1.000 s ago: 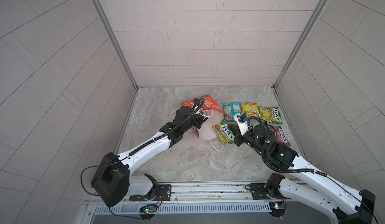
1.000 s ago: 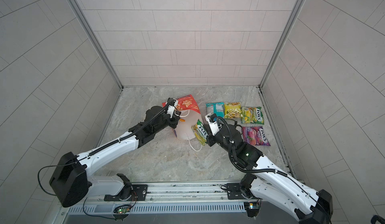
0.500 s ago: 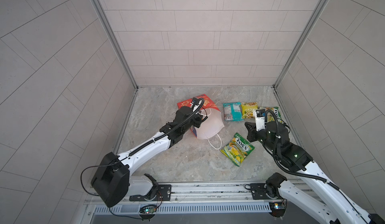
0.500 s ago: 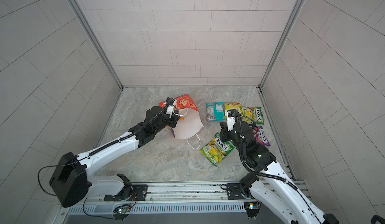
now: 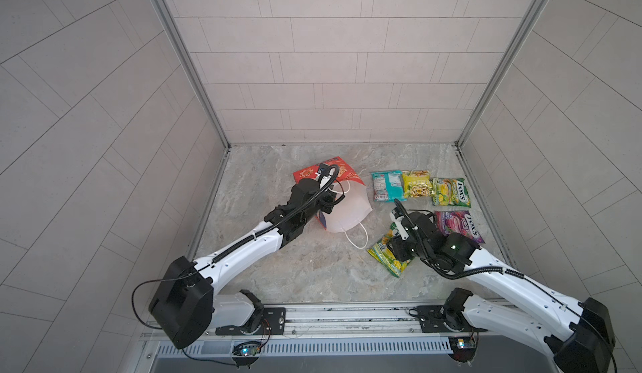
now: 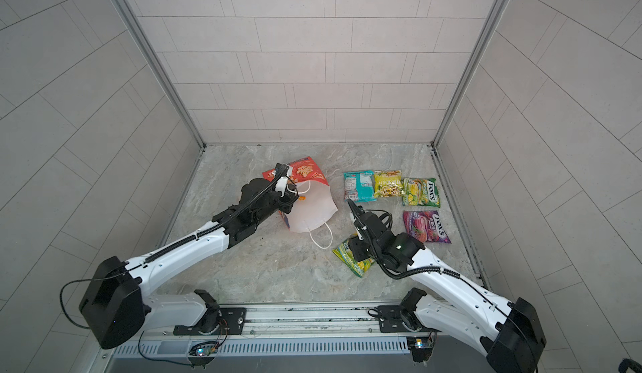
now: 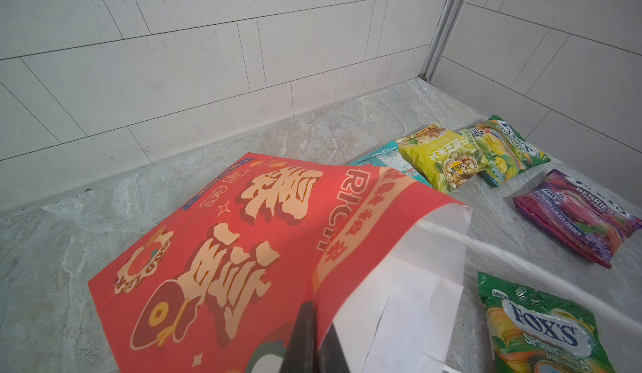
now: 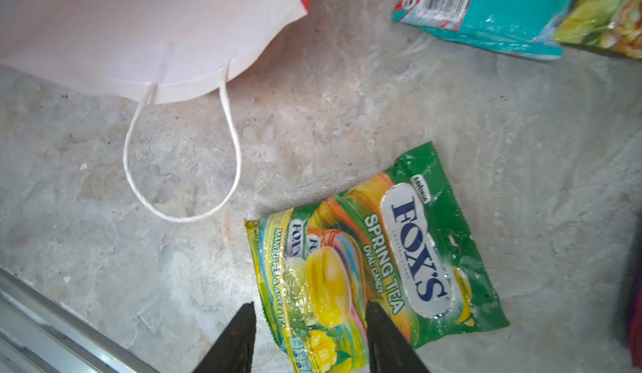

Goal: Take the snacks out of the paper bag
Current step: Rotate the snack at the center of the table.

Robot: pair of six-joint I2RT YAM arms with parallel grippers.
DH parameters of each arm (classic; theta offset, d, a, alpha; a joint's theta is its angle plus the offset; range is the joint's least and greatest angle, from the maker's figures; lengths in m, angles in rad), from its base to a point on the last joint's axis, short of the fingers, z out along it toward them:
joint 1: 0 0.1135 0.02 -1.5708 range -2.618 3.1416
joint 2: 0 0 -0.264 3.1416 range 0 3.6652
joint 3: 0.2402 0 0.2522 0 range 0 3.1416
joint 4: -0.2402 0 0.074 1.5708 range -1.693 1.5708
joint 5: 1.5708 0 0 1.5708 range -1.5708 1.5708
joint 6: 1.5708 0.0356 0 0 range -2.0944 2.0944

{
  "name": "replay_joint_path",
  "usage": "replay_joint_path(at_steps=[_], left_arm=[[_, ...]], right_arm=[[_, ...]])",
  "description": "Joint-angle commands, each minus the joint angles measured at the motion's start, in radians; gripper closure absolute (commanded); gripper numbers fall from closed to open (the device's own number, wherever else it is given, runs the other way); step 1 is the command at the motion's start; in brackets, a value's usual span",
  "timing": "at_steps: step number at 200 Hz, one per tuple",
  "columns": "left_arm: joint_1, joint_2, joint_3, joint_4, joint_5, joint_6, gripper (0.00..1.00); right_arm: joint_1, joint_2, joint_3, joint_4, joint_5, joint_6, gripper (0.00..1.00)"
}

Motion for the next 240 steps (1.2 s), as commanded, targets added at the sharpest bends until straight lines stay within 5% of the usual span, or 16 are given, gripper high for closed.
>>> replay_joint_path(at_steps=[1, 14, 72, 84, 167, 240], left_arm=[[-0.001, -0.037, -0.013, -0.017, -0.021, 0.013, 1.0], [-0.001, -0.046, -0.022, -0.017, -0.024, 0.013, 1.0], [-0.001, -0.05, -0.048, -0.005, -0.03, 0.02, 1.0], [0.0, -0.051, -0.051, -0.006, -0.034, 0.021, 1.0], [0.005, -0.049, -0.05, -0.005, -0.027, 0.017, 1.0], [0.007, -0.039, -0.04, -0.002, -0.018, 0.015, 1.0]], right_arm=[[0.06, 0.003, -0.008, -0.082, 0.081, 0.036, 0.44], [0.109, 0.004, -0.019, -0.083, 0.134, 0.05, 0.33], [0.202, 0.118, -0.006, -0.07, 0.36, 0.08, 0.21], [0.204, 0.152, 0.011, -0.081, 0.367, 0.091, 0.01], [0.228, 0.364, 0.067, -0.034, 0.246, 0.057, 0.03], [0.165, 0.427, 0.063, -0.011, 0.301, 0.115, 0.27]])
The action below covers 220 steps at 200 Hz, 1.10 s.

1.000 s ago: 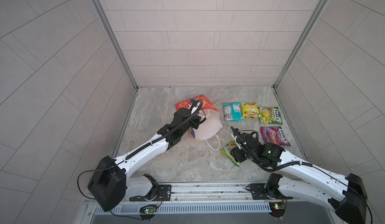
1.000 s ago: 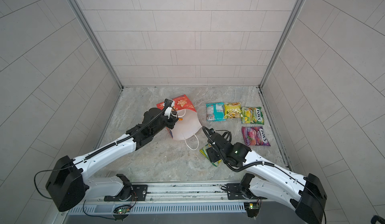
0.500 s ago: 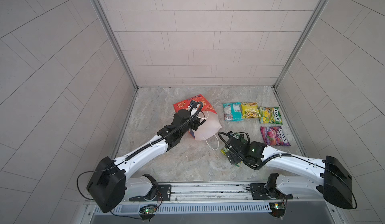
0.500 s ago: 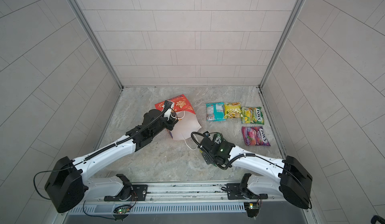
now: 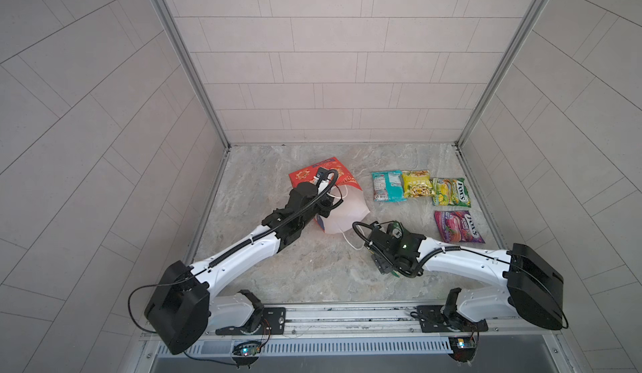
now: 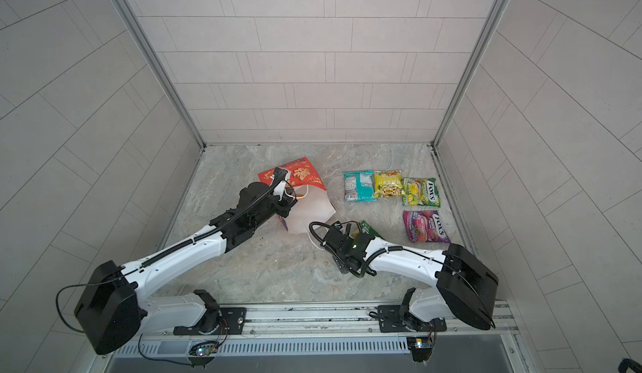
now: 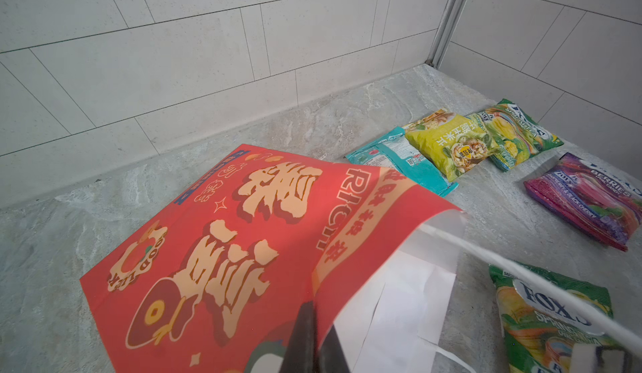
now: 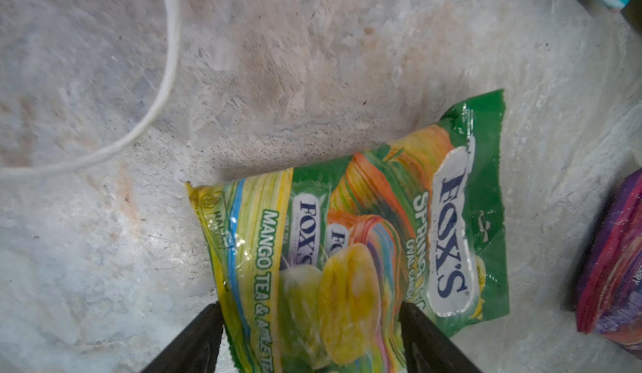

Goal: Take the snacks out of the paper bag
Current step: Rotate the snack at the center of the table.

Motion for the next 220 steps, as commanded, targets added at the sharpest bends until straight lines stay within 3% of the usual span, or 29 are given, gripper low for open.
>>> replay_joint_path(at_steps=[1, 95, 177, 220], left_arm=[[0.007, -0.007, 0.002, 0.008, 0.0, -0.003, 1.0], [0.006, 0.0, 0.005, 0.011, 0.003, -0.003, 1.0], [0.006, -0.011, 0.005, 0.009, -0.004, 0.001, 1.0], [0.006, -0.024, 0.002, 0.004, -0.015, 0.009, 1.0]], right_arm=[[-0.045, 0.011, 0.004, 0.007, 0.021, 0.023, 0.28], [-0.252, 0.06, 0.012, 0.101, -0.037, -0.023, 0.39], [-0.265, 0.104, 0.034, 0.163, -0.037, -0.079, 0.51], [-0.25, 0.122, 0.048, 0.224, -0.165, -0.206, 0.62]])
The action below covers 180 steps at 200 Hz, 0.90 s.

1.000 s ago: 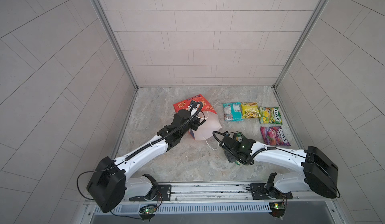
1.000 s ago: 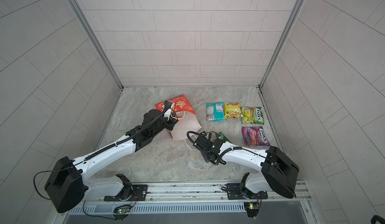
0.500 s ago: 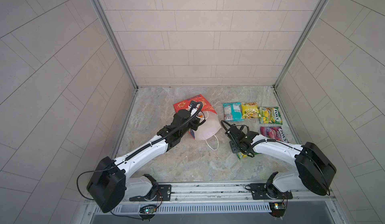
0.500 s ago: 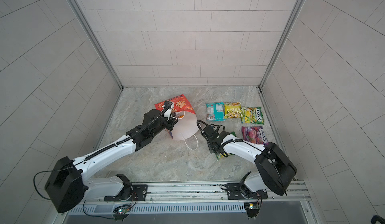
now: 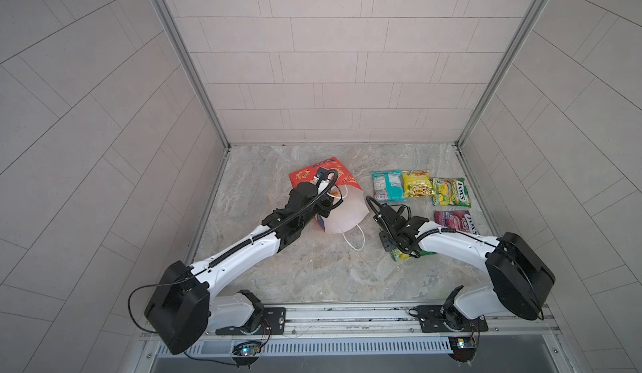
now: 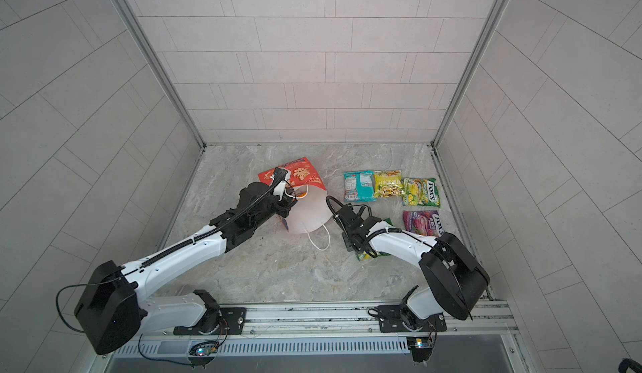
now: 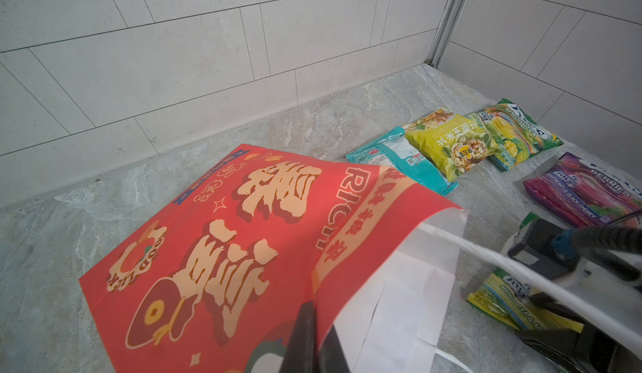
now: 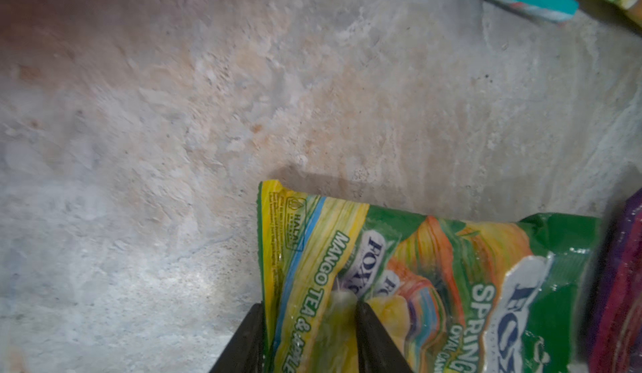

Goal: Take the snacks out of the paper bag
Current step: Rotate the snack at the center of the table.

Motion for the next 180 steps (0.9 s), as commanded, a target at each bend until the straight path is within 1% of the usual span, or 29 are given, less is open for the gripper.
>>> replay_joint_path(at_steps=[1, 19, 37, 47, 63, 98, 104, 107, 108, 109, 110, 112, 113, 116, 120, 125, 133, 138, 147, 163, 171, 180], left_arm=[[0.006, -0.025, 0.002, 0.004, -0.017, 0.009, 1.0], [0.006, -0.029, 0.002, 0.004, -0.019, 0.011, 1.0], [0.006, -0.034, 0.0, 0.001, -0.022, 0.013, 1.0], [0.005, -0.036, -0.001, 0.0, -0.026, 0.015, 1.0], [0.005, -0.037, 0.0, -0.002, -0.027, 0.019, 1.0], [0.007, -0.04, -0.008, 0.011, -0.029, 0.02, 1.0], [0.008, -0.036, -0.008, 0.014, -0.026, 0.018, 1.0], [0.008, -0.035, -0.007, 0.014, -0.026, 0.017, 1.0], [0.008, -0.034, -0.009, 0.014, -0.025, 0.017, 1.0], [0.008, -0.034, -0.008, 0.014, -0.024, 0.016, 1.0], [0.008, -0.033, -0.007, 0.014, -0.024, 0.015, 1.0], [0.008, -0.032, -0.007, 0.014, -0.023, 0.015, 1.0], [0.008, -0.03, -0.007, 0.014, -0.023, 0.015, 1.0], [0.009, -0.029, -0.006, 0.015, -0.02, 0.013, 1.0], [0.009, -0.028, -0.004, 0.015, -0.018, 0.012, 1.0], [0.01, -0.029, -0.005, 0.017, -0.013, 0.01, 1.0], [0.01, -0.028, -0.004, 0.018, -0.007, 0.004, 1.0], [0.009, -0.028, -0.005, 0.02, -0.006, 0.003, 1.0], [0.01, -0.028, -0.009, 0.026, -0.006, -0.002, 1.0], [0.01, -0.028, -0.011, 0.031, 0.0, -0.005, 1.0], [0.009, -0.027, -0.009, 0.031, 0.003, -0.007, 1.0], [0.009, -0.026, -0.008, 0.029, 0.005, -0.006, 1.0]], right_arm=[[0.013, 0.025, 0.021, 0.04, -0.083, -0.086, 0.62], [0.034, 0.041, 0.036, 0.021, -0.123, -0.13, 0.62], [0.048, 0.008, 0.042, -0.013, -0.092, -0.126, 0.64], [0.045, -0.041, 0.037, -0.026, -0.08, -0.115, 0.65], [0.02, -0.144, 0.025, -0.055, -0.093, -0.087, 0.65], [-0.097, -0.363, -0.078, -0.081, -0.164, -0.004, 0.66], [-0.106, -0.393, -0.096, -0.078, -0.177, 0.014, 0.68], [-0.107, -0.406, -0.102, -0.083, -0.178, 0.024, 0.71], [-0.107, -0.41, -0.103, -0.084, -0.178, 0.029, 0.73], [-0.107, -0.416, -0.105, -0.092, -0.176, 0.041, 0.77], [-0.107, -0.416, -0.105, -0.092, -0.176, 0.041, 0.77], [-0.107, -0.424, -0.107, -0.1, -0.172, 0.051, 0.8], [-0.108, -0.431, -0.11, -0.111, -0.167, 0.067, 0.84], [-0.108, -0.436, -0.11, -0.119, -0.161, 0.079, 0.86], [-0.108, -0.45, -0.115, -0.144, -0.15, 0.117, 0.94], [-0.107, -0.466, -0.126, -0.159, -0.141, 0.148, 1.0], [-0.111, -0.486, -0.138, -0.178, -0.13, 0.192, 1.0], [-0.117, -0.497, -0.177, -0.192, -0.12, 0.217, 1.0], [-0.148, -0.516, -0.206, -0.217, -0.11, 0.263, 1.0], [-0.273, -0.555, -0.269, -0.216, -0.184, 0.297, 1.0], [-0.333, -0.565, -0.287, -0.212, -0.222, 0.29, 1.0], [-0.381, -0.562, -0.298, -0.215, -0.231, 0.274, 1.0]])
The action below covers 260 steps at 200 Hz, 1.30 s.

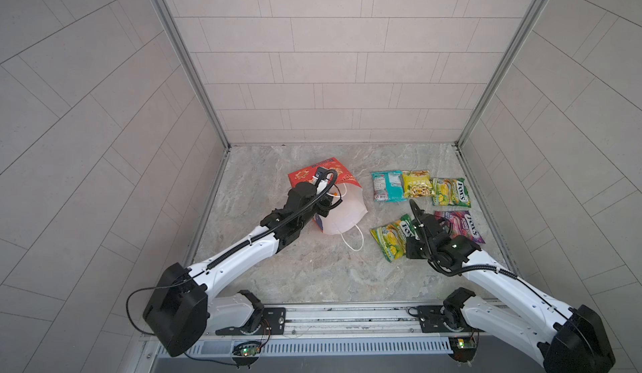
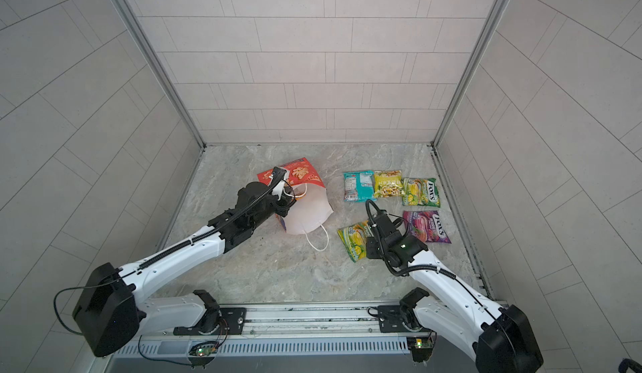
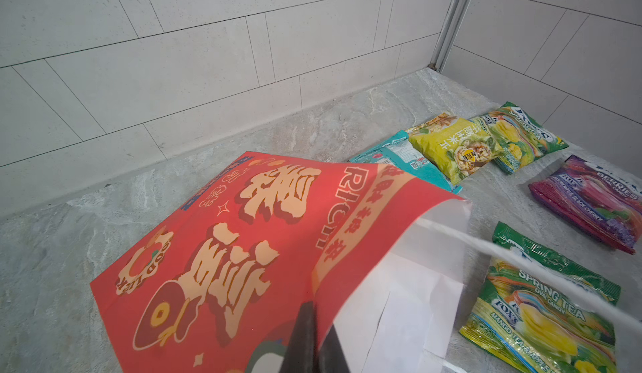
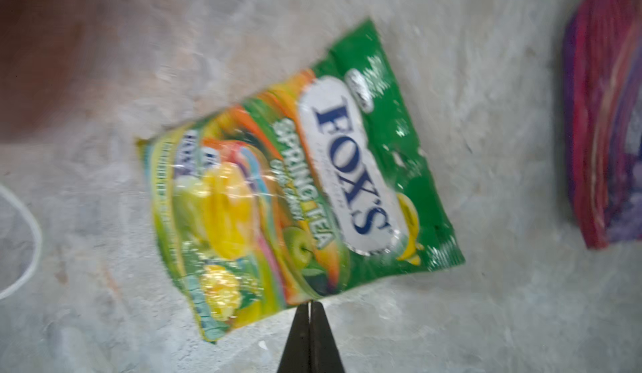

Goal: Take the snacks out of the paper bag
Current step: Rotate the snack at the center of the table.

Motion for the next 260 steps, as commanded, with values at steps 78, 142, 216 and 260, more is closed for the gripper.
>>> replay_joint_path(at_steps=[78, 142, 216, 260], left_arm=[[0.006, -0.02, -0.006, 0.024, 0.004, -0.017, 1.0], [0.007, -0.021, -0.002, 0.024, 0.002, -0.017, 1.0], [0.007, -0.039, -0.004, 0.004, -0.017, -0.008, 1.0], [0.009, -0.041, -0.016, 0.013, -0.021, -0.007, 1.0]], right_arm=[[-0.224, 0.154, -0.009, 0.115, -0.082, 0.016, 1.0], [-0.226, 0.407, 0.134, 0.376, -0.17, 0.012, 1.0], [-0.069, 0.481, 0.371, 0.265, -0.102, -0.133, 0.93], [0.112, 0.481, 0.312, 0.285, -0.076, -0.099, 1.0]])
